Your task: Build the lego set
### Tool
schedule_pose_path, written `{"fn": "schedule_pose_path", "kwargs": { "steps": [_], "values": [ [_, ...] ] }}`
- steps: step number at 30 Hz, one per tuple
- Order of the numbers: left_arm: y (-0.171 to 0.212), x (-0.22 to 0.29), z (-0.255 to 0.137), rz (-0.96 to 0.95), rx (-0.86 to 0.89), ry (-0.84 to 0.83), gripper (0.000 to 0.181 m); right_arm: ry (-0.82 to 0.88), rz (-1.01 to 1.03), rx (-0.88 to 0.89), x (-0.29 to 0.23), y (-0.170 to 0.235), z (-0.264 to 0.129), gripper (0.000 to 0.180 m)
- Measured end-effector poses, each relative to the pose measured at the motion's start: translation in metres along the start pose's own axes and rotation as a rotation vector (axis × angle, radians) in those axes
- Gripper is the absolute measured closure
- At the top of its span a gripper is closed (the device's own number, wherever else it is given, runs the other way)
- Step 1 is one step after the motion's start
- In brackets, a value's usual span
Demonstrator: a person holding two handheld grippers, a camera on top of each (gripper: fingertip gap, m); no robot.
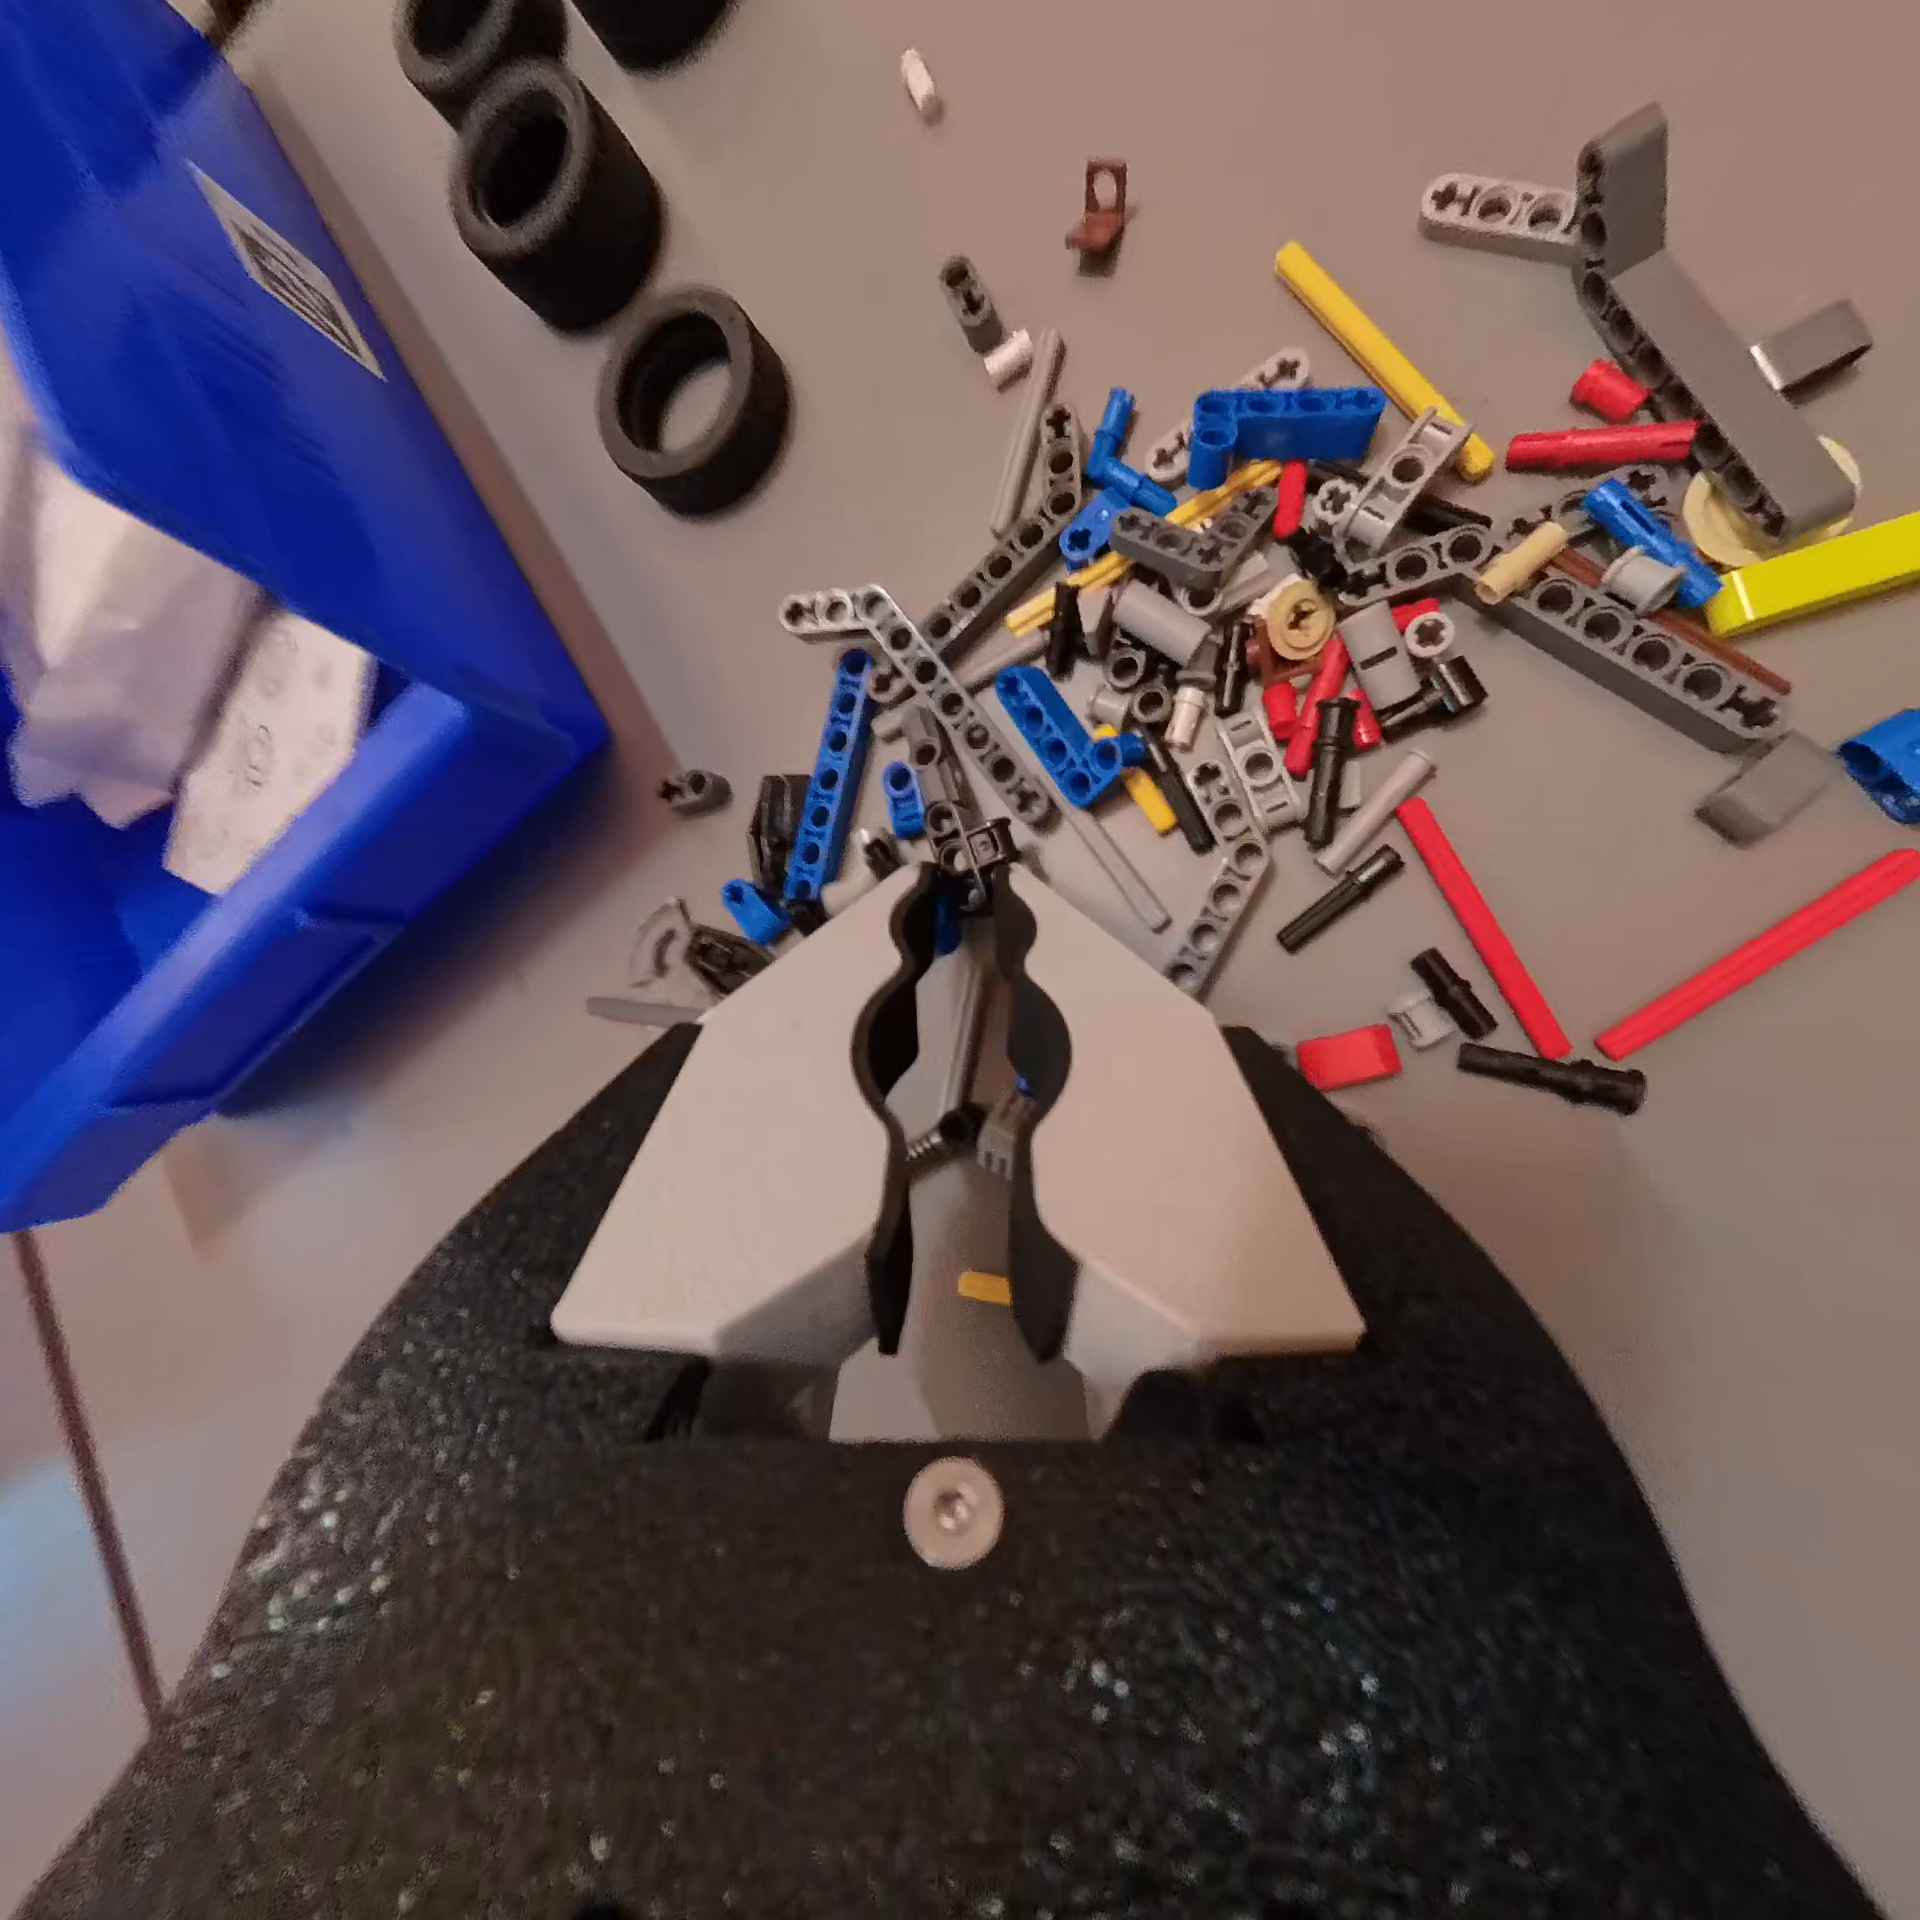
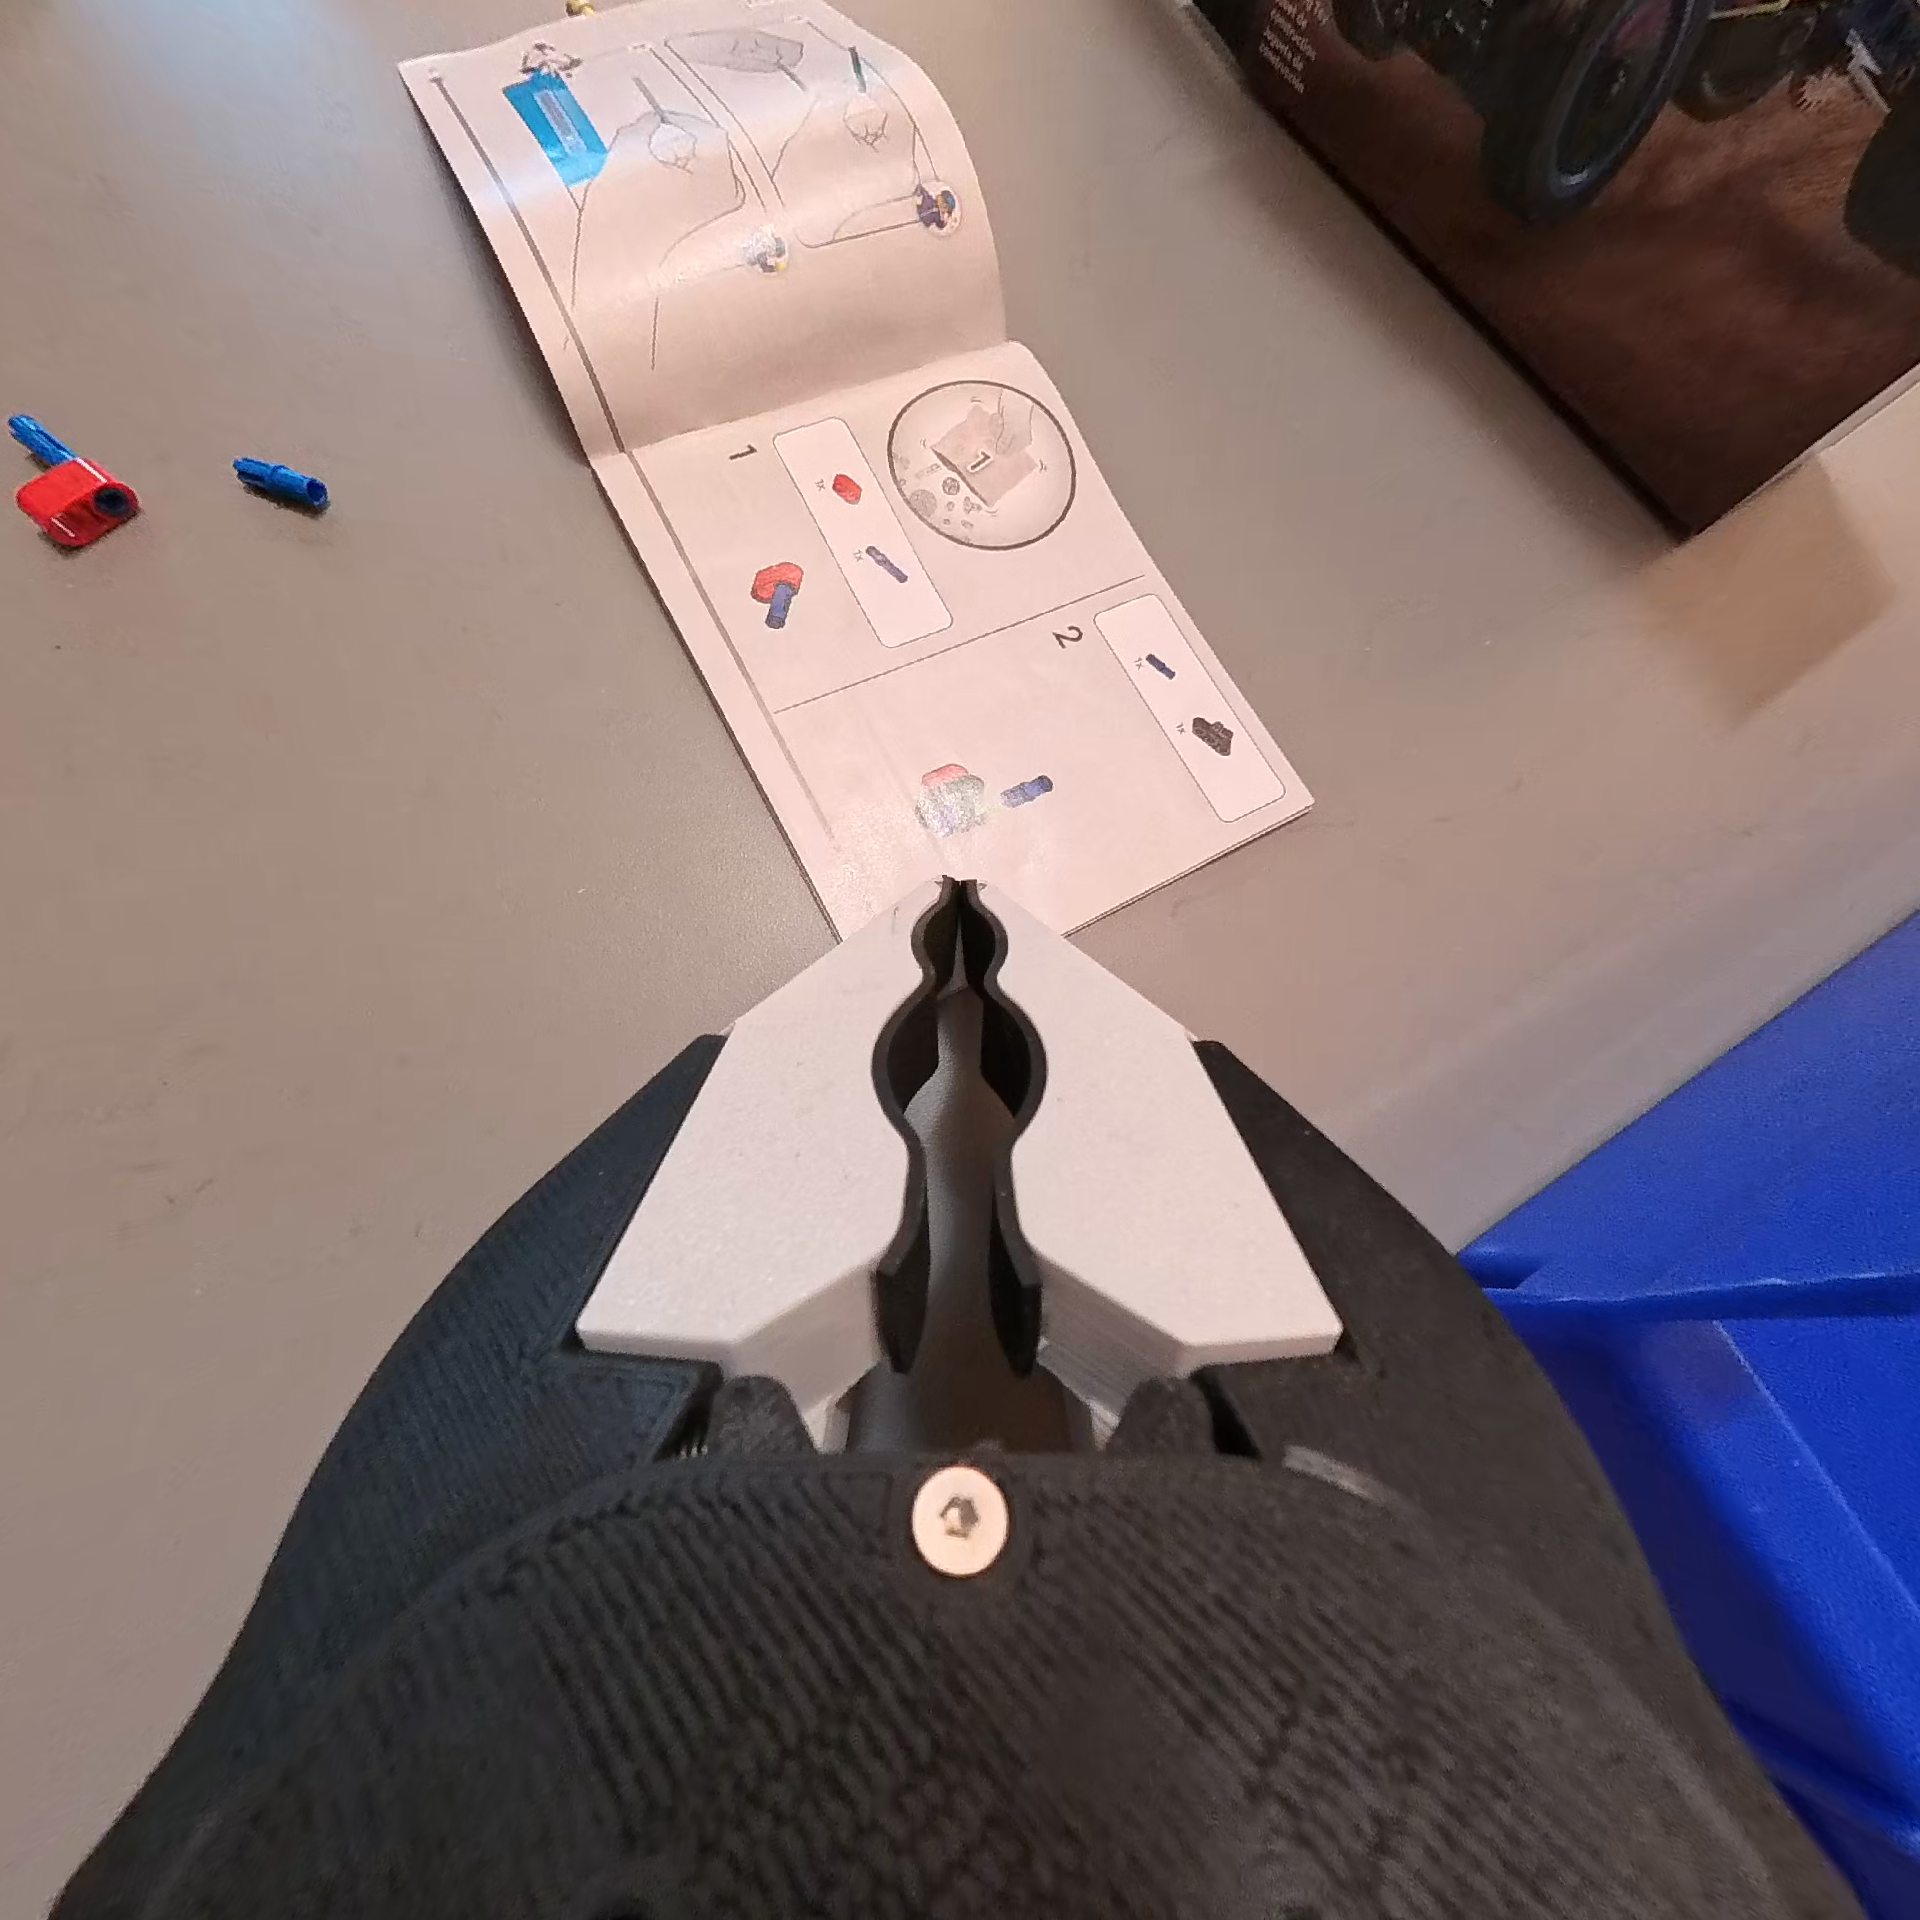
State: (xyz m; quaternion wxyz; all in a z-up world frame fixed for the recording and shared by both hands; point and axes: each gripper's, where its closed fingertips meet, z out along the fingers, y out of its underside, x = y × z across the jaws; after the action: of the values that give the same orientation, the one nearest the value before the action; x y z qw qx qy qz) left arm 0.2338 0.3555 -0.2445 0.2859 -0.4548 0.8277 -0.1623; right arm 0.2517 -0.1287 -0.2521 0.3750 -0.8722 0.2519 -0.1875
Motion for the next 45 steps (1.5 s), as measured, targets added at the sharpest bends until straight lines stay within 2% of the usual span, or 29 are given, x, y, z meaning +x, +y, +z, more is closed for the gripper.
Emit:
{"fn": "schedule_pose_path", "kwargs": {
  "steps": [8,11,13,14,16,18,21,24,26,30,33,38,41,45],
  "values": [
    [-0.018,-0.024,-0.02,0.011,0.138,-0.126,0.172,0.001,-0.001,0.0,0.0,0.0,0.0,0.18],
    [-0.02,-0.024,-0.023,-0.039,0.163,-0.106,0.173,0.001,-0.001,0.0,0.0,0.0,0.0,0.18],
    [-0.04,-0.002,-0.032,-0.062,0.253,0.01,0.173,0.001,-0.002,0.0,0.0,0.0,0.0,0.18],
    [-0.057,0.023,-0.04,-0.07,0.311,0.127,0.173,0.002,-0.002,0.0,0.0,0.0,0.0,0.18],
    [-0.096,0.097,-0.067,-0.048,0.43,0.459,0.173,0.003,-0.004,0.0,0.0,0.0,0.0,0.18],
    [-0.127,0.166,-0.08,0.03,0.497,0.636,0.173,0.005,-0.008,-0.001,0.0,0.0,0.0,0.179],
    [-0.14,0.259,-0.062,0.209,0.413,0.767,0.173,0.013,-0.023,0.002,0.0,-0.001,0.0,0.171],
    [-0.148,0.311,-0.042,0.311,0.34,0.821,0.173,0.006,-0.052,0.025,-0.004,-0.003,-0.008,0.163],
    [-0.154,0.324,-0.029,0.369,0.312,0.784,0.173,0.009,-0.084,0.04,-0.009,-0.007,-0.02,0.156],
    [-0.173,0.335,-0.029,0.385,0.32,0.804,0.173,-0.021,-0.176,0.102,-0.029,-0.016,-0.036,0.152],
    [-0.181,0.353,-0.045,0.379,0.325,0.922,0.173,-0.007,-0.321,0.13,-0.041,-0.019,-0.04,0.149],
    [-0.183,0.382,-0.049,0.369,0.235,1.076,0.173,-0.032,-0.555,0.251,-0.072,-0.029,-0.044,0.147],
    [-0.186,0.388,-0.046,0.341,0.197,1.129,0.173,-0.054,-0.629,0.246,-0.081,-0.024,-0.038,0.144],
    [-0.185,0.392,-0.05,0.3,0.163,1.222,0.173,-0.09,-0.696,0.288,-0.092,-0.029,-0.032,0.151]
  ]
}}
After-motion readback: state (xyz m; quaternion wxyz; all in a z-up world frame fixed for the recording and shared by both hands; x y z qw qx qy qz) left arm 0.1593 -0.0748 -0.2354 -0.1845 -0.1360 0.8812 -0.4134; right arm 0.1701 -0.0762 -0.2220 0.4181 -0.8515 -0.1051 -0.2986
